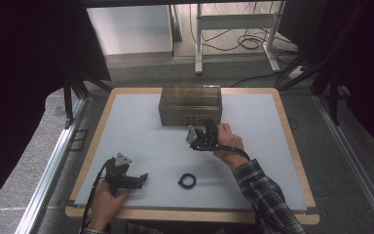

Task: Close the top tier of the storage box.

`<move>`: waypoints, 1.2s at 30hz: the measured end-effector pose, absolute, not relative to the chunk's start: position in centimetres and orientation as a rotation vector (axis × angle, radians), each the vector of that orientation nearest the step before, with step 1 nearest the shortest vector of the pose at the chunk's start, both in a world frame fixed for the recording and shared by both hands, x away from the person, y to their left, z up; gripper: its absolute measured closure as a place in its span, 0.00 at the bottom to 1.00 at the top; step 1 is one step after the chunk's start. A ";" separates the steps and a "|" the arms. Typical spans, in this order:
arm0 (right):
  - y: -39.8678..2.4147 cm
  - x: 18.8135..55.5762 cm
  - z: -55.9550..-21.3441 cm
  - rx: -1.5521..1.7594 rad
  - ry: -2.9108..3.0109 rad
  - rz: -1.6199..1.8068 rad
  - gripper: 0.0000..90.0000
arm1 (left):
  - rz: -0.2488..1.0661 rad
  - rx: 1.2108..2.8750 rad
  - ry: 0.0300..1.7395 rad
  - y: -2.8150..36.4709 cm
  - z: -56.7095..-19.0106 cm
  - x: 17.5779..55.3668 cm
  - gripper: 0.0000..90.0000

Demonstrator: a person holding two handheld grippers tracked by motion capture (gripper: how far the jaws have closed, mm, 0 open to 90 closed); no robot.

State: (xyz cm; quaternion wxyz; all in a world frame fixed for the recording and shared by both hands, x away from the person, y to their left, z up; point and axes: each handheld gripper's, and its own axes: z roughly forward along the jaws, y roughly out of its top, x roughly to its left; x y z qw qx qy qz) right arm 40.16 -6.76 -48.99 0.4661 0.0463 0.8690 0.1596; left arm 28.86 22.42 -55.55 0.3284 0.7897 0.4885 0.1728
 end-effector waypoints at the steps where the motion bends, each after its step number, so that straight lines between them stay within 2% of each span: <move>1: -6.7 40.2 -49.0 0.113 2.130 0.389 0.50 | 0.452 2.067 1.279 22.4 -55.5 28.9 0.00; 36: -4.6 41.5 -49.7 0.003 2.024 0.225 0.57 | 0.451 2.066 1.281 22.4 -55.5 28.8 0.00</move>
